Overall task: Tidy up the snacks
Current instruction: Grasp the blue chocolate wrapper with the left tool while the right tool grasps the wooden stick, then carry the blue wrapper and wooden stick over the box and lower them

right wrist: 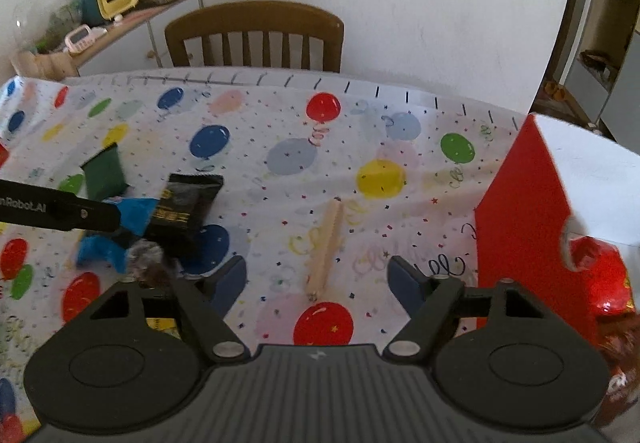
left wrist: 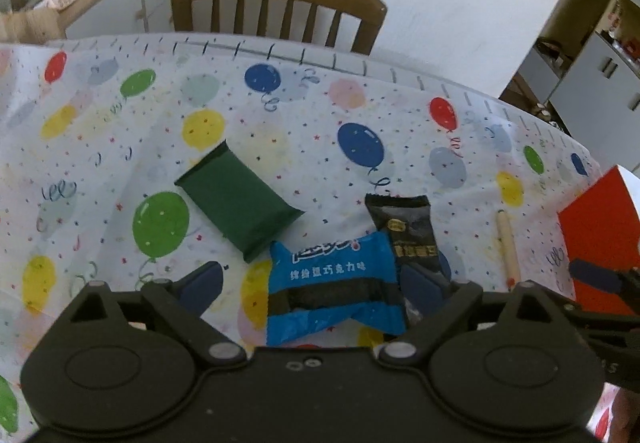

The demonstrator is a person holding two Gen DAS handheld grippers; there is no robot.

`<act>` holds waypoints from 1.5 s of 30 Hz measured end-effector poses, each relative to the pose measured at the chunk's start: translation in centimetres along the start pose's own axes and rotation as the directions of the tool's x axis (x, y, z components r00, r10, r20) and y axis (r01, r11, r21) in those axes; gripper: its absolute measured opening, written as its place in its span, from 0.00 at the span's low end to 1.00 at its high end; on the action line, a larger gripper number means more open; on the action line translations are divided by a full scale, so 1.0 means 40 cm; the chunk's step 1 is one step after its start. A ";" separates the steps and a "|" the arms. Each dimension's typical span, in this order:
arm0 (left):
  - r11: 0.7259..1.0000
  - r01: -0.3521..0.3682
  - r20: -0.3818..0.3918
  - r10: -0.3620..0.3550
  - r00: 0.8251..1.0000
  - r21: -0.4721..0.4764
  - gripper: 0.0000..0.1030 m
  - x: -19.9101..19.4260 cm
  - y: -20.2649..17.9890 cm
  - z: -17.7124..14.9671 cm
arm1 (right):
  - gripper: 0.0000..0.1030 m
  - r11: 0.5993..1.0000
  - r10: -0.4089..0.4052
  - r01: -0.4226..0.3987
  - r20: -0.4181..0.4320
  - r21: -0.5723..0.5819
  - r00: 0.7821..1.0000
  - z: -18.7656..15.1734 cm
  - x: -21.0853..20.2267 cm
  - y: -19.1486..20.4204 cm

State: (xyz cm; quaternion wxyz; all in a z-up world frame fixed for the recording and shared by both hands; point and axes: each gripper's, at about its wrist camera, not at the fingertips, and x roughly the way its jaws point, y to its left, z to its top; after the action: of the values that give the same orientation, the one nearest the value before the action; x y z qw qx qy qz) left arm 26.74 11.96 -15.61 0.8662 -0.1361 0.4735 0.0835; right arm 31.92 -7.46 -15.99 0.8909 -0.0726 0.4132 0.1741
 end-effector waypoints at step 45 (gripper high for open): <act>0.991 0.101 -0.015 -0.103 0.995 -0.091 0.53 -0.094 0.030 -0.055 | 0.10 0.997 0.077 -0.077 -0.003 0.027 0.997 -0.087 -0.117 0.025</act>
State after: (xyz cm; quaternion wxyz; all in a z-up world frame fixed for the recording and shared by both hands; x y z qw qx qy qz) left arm 22.63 12.37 -13.75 0.8576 -0.1997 0.4703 0.0591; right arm 26.29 -8.66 -14.66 0.8836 -0.0450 0.4199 0.2024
